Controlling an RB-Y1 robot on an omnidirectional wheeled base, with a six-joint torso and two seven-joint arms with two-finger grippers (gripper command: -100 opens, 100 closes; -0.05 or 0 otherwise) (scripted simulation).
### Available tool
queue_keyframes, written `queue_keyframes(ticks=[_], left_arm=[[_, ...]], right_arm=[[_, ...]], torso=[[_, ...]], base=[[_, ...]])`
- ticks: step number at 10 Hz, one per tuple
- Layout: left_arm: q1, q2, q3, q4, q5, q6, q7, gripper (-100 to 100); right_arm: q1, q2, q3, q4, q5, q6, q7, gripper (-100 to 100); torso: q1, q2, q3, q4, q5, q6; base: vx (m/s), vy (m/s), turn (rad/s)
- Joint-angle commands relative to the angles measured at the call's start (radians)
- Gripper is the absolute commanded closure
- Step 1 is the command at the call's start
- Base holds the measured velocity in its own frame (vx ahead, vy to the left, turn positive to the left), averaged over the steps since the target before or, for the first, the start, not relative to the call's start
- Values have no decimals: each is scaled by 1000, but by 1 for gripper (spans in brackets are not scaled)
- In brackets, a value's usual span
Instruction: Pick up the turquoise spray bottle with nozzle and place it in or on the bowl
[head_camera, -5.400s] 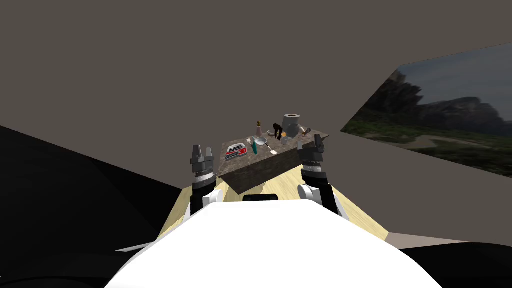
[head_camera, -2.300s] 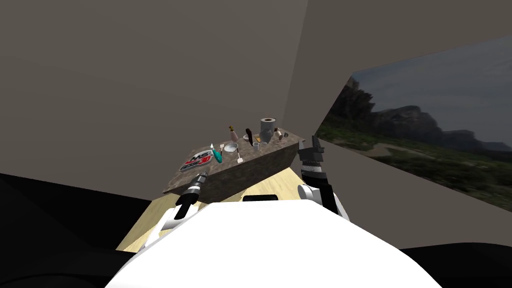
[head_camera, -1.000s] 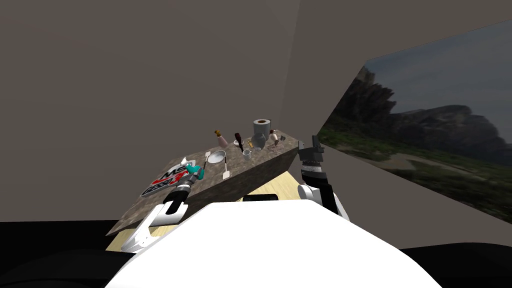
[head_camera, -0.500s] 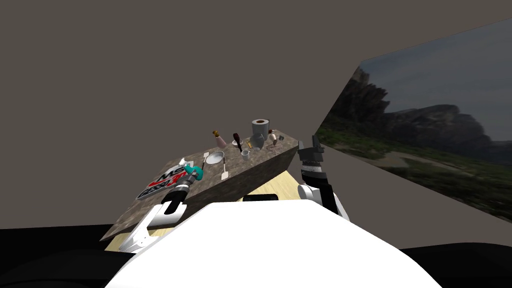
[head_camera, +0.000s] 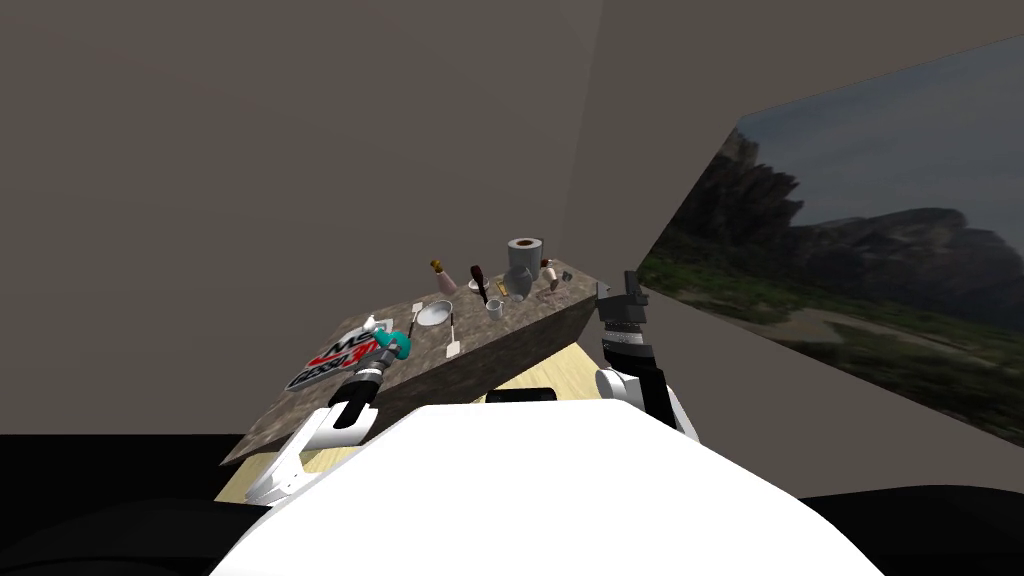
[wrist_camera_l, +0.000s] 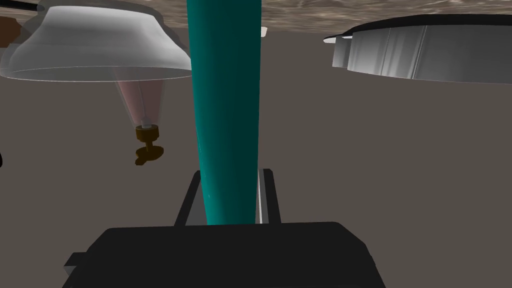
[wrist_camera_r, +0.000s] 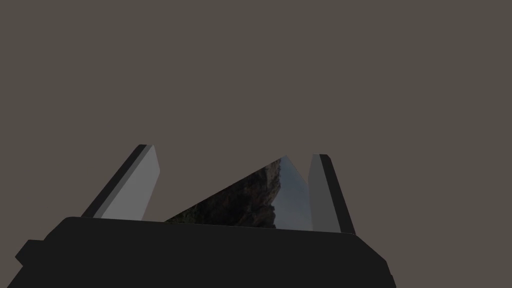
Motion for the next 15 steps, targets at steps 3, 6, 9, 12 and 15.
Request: queue_keyframes(ticks=[3,6,9,12,15], left_arm=[[15,-13,-20,-36,-7,11,-7,100],[4,-1,-57,-47,-31,67,-9,100],[-5,13,-85,-53,-48,117,-8,100],[-15,30,-108,-59,-61,172,-6,100],[-24,49,-122,-62,-67,226,0,100]], right_arm=[[0,0,0,0,0,0,0,0],[0,0,0,0,0,0,0,0],[0,0,0,0,0,0,0,0],[0,0,0,0,0,0,0,0],[0,0,0,0,0,0,0,0]], torso=[[0,0,0,0,0,0],[-4,2,0,-1,1,1],[-8,7,0,-7,10,0],[-6,7,-2,-11,17,0],[-5,6,-5,-15,20,-1]], base=[[-3,19,71],[-46,-29,22],[-88,-72,10],[-76,-47,-15],[-55,-45,-41]])
